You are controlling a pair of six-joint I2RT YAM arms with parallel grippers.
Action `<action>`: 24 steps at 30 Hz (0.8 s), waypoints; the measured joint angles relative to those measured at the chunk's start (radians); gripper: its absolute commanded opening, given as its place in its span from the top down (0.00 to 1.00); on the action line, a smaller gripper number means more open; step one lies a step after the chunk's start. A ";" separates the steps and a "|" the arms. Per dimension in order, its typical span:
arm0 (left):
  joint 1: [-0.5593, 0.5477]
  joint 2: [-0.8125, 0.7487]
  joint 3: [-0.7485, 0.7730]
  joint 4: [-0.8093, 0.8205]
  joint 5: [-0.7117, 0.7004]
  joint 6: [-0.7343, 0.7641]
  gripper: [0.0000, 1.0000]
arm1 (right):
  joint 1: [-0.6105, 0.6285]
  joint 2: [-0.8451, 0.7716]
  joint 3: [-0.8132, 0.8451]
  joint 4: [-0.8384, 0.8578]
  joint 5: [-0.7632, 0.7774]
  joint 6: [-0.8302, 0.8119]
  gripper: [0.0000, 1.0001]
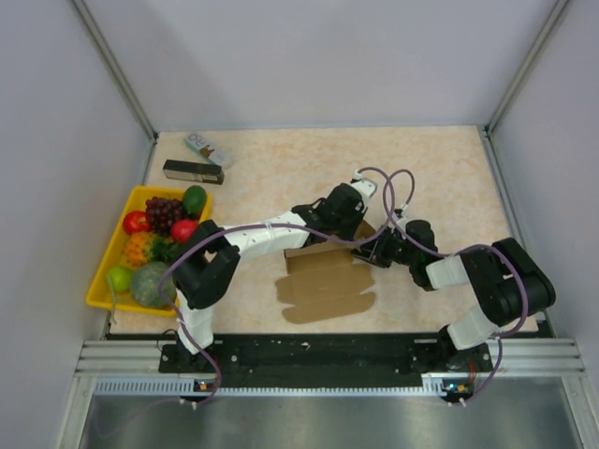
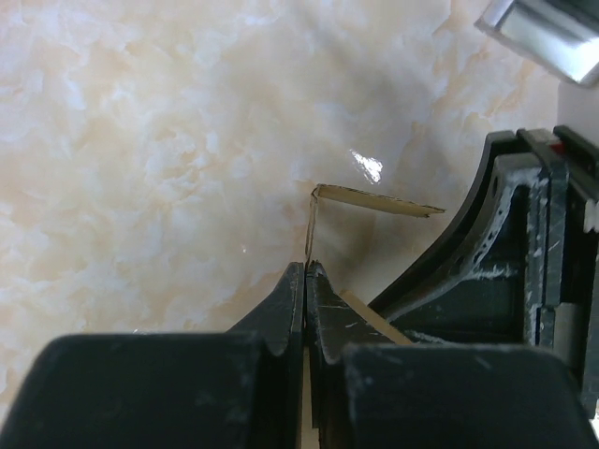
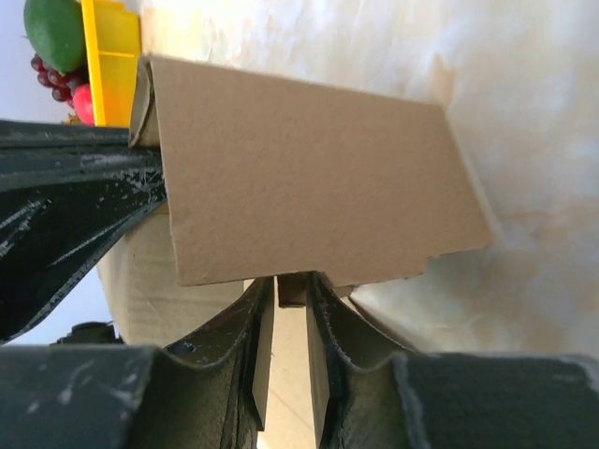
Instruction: Fold the paper box
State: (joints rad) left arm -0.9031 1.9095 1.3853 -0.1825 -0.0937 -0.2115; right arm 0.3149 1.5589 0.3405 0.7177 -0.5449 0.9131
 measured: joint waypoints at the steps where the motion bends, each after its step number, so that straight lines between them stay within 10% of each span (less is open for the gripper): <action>1: 0.000 0.000 0.000 0.000 0.000 0.000 1.00 | 0.012 0.000 0.000 0.000 0.005 0.002 0.81; 24: -0.001 -0.003 -0.008 0.007 -0.005 -0.007 1.00 | 0.083 0.141 -0.034 0.213 0.130 0.165 0.96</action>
State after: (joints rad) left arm -0.9039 1.9060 1.3777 -0.1753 -0.0986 -0.2184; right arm 0.3977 1.6997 0.3065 0.9310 -0.4149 1.0779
